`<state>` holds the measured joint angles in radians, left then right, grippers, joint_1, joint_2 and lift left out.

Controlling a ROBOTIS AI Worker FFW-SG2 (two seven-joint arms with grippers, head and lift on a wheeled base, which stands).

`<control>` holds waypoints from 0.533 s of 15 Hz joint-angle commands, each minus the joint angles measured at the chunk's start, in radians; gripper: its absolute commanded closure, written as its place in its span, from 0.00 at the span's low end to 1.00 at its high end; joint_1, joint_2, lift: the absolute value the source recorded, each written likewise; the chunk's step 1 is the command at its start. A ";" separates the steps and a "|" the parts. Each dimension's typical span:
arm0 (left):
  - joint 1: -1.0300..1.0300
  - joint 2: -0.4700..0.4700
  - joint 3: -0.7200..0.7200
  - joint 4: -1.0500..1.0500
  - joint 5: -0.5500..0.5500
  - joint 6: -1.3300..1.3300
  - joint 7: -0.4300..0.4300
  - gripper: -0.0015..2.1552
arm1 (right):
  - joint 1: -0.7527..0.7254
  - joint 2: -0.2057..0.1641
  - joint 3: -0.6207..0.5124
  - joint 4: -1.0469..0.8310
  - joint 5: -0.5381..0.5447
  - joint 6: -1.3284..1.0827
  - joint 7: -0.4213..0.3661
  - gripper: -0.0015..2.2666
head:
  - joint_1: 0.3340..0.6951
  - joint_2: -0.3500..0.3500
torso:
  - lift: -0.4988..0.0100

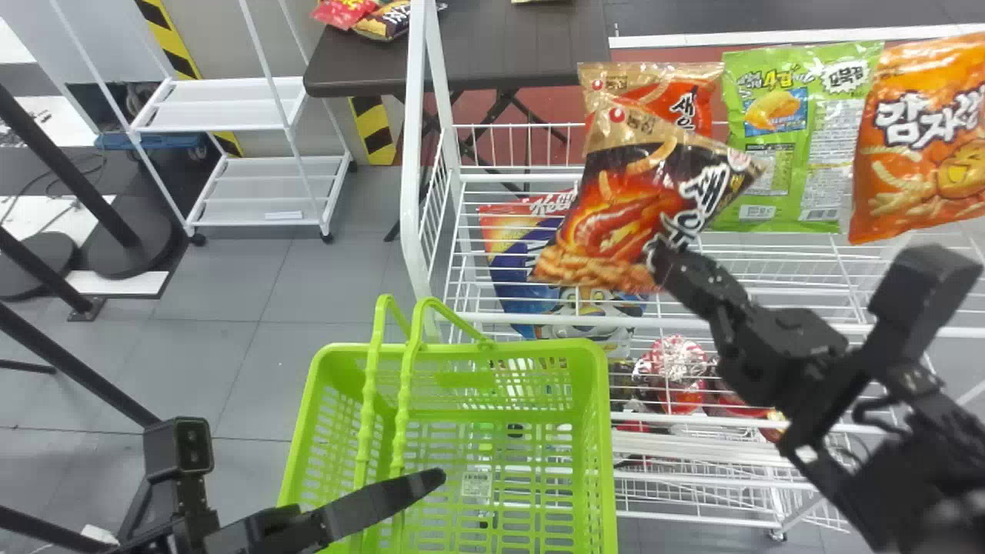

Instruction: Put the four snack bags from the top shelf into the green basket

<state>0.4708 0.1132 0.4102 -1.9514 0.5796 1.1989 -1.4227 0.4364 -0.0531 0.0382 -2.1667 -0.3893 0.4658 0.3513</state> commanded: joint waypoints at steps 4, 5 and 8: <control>-0.003 -0.006 -0.002 0.005 -0.011 0.000 0.001 1.00 | 0.162 -0.001 0.091 -0.151 -0.082 0.166 0.037 0.99 | 1.00 0.76 | 0.98; -0.003 -0.007 -0.004 0.005 -0.009 0.000 0.001 1.00 | 0.154 -0.001 0.112 -0.137 -0.080 0.227 0.037 0.99 | 1.00 0.79 | 0.98; -0.003 -0.009 -0.008 0.003 -0.009 0.000 0.001 1.00 | 0.111 0.001 0.166 -0.033 -0.077 0.304 0.023 0.99 | 1.00 0.92 | 0.98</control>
<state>0.4678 0.1048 0.4032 -1.9468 0.5704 1.1989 -1.4220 0.5668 -0.0525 0.1801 -2.2518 -0.4662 0.7395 0.3770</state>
